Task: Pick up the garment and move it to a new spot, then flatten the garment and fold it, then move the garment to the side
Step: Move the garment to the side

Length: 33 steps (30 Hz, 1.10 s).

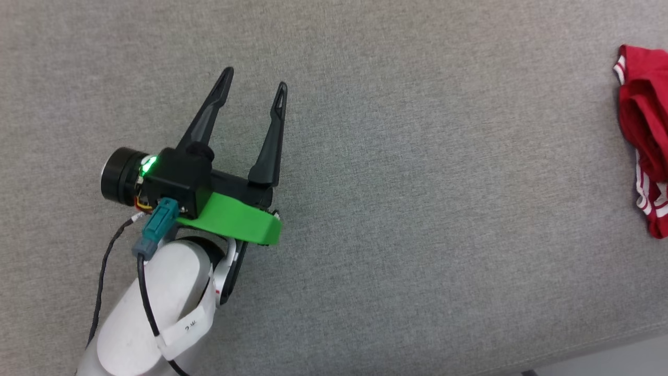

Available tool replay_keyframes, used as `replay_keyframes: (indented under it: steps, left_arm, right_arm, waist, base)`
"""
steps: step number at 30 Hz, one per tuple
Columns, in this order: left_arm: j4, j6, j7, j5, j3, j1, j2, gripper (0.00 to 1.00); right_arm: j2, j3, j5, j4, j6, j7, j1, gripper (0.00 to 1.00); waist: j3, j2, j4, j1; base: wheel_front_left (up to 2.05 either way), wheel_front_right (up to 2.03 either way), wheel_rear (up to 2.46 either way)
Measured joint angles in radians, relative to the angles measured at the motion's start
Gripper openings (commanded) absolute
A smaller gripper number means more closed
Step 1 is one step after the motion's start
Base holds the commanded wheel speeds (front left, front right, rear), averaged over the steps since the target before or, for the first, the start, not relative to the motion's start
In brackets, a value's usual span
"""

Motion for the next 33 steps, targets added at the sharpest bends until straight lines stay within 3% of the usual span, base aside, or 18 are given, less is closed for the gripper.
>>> replay_keyframes:
  steps: [7, 14, 22, 23, 24, 33]
  left_arm:
    - [0.032, 0.034, -0.043, -0.039, 0.015, 0.122, -0.020, 1.00]
    - [0.052, 0.060, -0.064, -0.082, 0.037, 0.226, -0.025, 1.00]
    - [0.086, 0.069, -0.076, -0.121, 0.043, 0.313, -0.043, 1.00]
    - [0.096, 0.070, -0.081, -0.132, 0.045, 0.332, -0.046, 1.00]
    - [0.100, 0.070, -0.082, -0.134, 0.047, 0.337, -0.046, 1.00]
    - [0.144, 0.073, -0.086, -0.150, 0.081, 0.382, -0.029, 1.00]
  right_arm:
    - [0.078, -0.014, 0.006, -0.071, 0.000, -0.044, 0.133, 1.00]
    - [0.165, 0.019, 0.075, -0.243, 0.000, -0.047, 0.331, 1.00]
    - [0.297, 0.074, 0.128, -0.564, 0.000, 0.031, 0.592, 1.00]
    - [0.348, 0.104, 0.137, -0.704, 0.000, 0.075, 0.674, 1.00]
    - [0.366, 0.117, 0.138, -0.752, 0.000, 0.088, 0.697, 1.00]
    - [0.452, 0.207, 0.143, -1.021, 0.000, 0.185, 0.828, 1.00]
  waist:
    - [-0.111, 0.0000, 0.008, -0.0001]
    - [-0.230, 0.0000, 0.028, -0.0001]
    - [-0.354, 0.0000, 0.076, -0.0002]
    - [-0.383, 0.0000, 0.109, -0.0002]
    - [-0.391, 0.0000, 0.121, -0.0002]
    - [-0.465, -0.0001, 0.215, -0.0001]
  base:
    - [0.00, 0.00, 0.00]
    - [0.00, 0.00, 0.00]
    - [0.00, 0.00, 0.00]
    - [0.00, 0.00, 0.00]
    - [0.00, 0.00, 0.00]
    - [0.00, 0.00, 0.00]
